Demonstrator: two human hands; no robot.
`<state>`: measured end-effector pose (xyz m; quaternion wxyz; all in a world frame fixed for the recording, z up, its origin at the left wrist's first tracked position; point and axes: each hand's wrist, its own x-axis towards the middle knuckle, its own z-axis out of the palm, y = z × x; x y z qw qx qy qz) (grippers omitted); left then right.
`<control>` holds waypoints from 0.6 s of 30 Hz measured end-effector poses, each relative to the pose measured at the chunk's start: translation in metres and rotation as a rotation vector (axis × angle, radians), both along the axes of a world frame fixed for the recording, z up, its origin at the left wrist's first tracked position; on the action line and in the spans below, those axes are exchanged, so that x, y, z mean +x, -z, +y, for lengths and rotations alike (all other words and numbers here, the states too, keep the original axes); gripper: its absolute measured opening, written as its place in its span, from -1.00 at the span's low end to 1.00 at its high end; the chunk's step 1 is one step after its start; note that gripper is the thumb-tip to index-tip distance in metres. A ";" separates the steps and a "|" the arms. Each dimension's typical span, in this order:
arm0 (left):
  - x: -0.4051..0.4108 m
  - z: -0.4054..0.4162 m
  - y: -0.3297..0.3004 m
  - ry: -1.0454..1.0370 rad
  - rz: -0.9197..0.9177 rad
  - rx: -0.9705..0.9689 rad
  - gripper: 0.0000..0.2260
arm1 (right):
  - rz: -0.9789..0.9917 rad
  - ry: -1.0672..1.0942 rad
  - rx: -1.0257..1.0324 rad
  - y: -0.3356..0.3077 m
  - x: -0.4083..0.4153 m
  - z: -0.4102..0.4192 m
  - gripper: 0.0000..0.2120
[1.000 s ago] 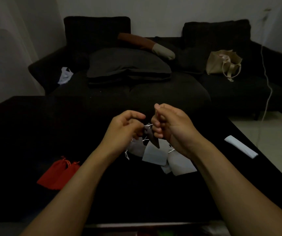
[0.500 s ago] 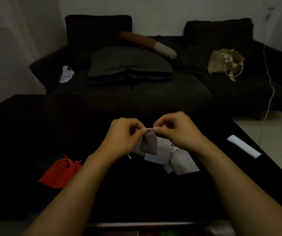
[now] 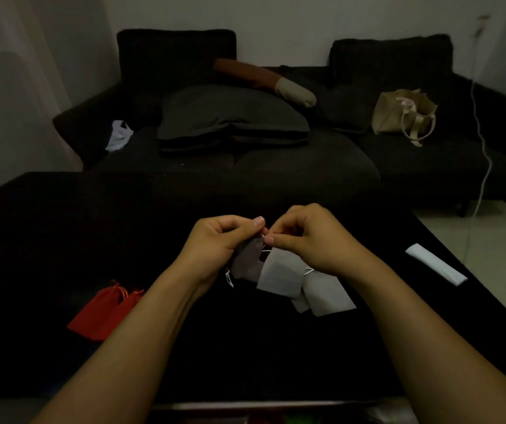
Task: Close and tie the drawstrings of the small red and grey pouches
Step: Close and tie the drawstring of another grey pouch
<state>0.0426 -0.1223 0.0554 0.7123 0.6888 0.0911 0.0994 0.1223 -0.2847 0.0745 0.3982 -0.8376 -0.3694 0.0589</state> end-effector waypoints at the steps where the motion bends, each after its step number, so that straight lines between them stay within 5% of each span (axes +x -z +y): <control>1: 0.000 0.000 -0.001 -0.015 0.002 -0.003 -0.74 | -0.044 0.009 -0.012 0.000 -0.002 0.001 -0.94; 13: -0.005 0.011 -0.011 0.061 -0.146 0.203 -0.87 | 0.106 -0.005 0.294 -0.009 -0.009 -0.005 -0.90; 18: -0.010 0.016 -0.016 0.118 -0.102 0.262 -0.88 | 0.024 -0.108 0.178 -0.015 -0.014 -0.005 -0.85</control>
